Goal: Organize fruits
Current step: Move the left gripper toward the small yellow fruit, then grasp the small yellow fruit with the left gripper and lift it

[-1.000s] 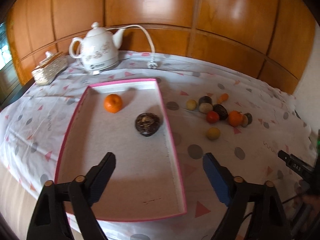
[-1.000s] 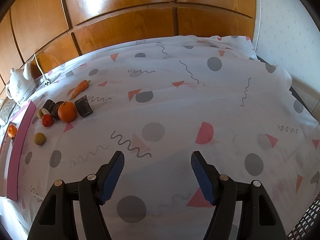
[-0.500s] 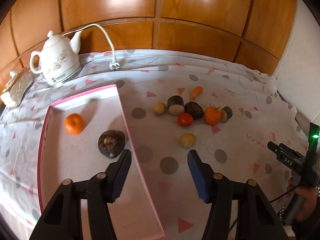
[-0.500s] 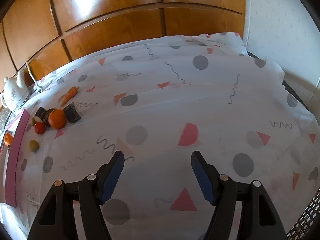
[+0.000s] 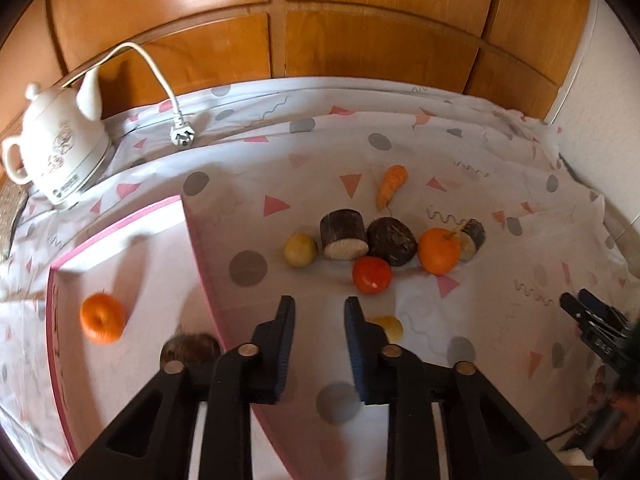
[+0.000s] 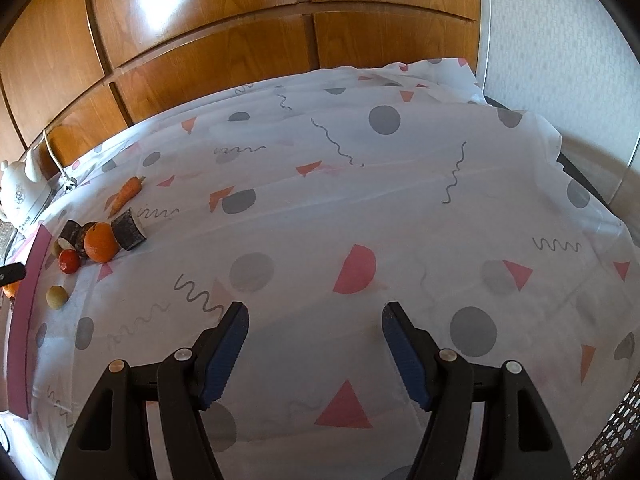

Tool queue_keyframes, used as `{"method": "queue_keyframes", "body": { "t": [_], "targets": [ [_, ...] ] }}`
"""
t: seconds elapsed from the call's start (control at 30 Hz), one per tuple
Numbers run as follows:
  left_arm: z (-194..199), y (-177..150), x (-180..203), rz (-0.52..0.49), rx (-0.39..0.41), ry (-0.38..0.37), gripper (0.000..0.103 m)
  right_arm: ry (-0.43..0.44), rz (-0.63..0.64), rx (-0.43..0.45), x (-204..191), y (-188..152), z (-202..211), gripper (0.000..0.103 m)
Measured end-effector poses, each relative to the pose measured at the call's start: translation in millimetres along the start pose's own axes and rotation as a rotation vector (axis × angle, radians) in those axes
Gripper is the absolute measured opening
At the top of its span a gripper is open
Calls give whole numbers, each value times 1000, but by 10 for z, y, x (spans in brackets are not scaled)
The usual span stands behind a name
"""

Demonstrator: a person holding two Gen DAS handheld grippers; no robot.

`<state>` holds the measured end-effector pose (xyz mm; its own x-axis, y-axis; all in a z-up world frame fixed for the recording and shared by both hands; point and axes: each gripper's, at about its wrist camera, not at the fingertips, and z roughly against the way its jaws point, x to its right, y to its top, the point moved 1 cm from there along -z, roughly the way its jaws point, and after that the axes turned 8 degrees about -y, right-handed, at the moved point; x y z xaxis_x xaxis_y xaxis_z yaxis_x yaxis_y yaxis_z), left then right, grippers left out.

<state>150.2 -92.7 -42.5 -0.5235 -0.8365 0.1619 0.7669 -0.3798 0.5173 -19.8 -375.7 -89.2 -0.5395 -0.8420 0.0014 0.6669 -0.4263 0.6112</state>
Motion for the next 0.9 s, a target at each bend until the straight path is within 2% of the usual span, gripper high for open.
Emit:
{"method": "queue_keyframes", "body": {
  "t": [0.07, 0.37, 0.4, 0.43, 0.67, 0.9],
  "targets": [
    [-104, 65, -8, -21, -25, 4, 17, 0, -3, -3, 23, 4, -9, 70],
    [-491, 292, -115, -80, -105, 19, 17, 2, -17, -5, 80, 66, -16, 70],
    [-523, 308, -124, -87, -108, 22, 18, 2, -16, -6, 80, 70, -20, 70],
    [-538, 333, -129, -106, -97, 37, 22, 1, -15, -8, 83, 69, -23, 70],
    [-617, 424, -253, -84, -88, 6, 23, -9, -17, -24, 101, 64, -64, 70],
    [-681, 442, -287, -66, -87, -26, 28, -15, -9, -21, 82, 80, -40, 70]
  ]
}}
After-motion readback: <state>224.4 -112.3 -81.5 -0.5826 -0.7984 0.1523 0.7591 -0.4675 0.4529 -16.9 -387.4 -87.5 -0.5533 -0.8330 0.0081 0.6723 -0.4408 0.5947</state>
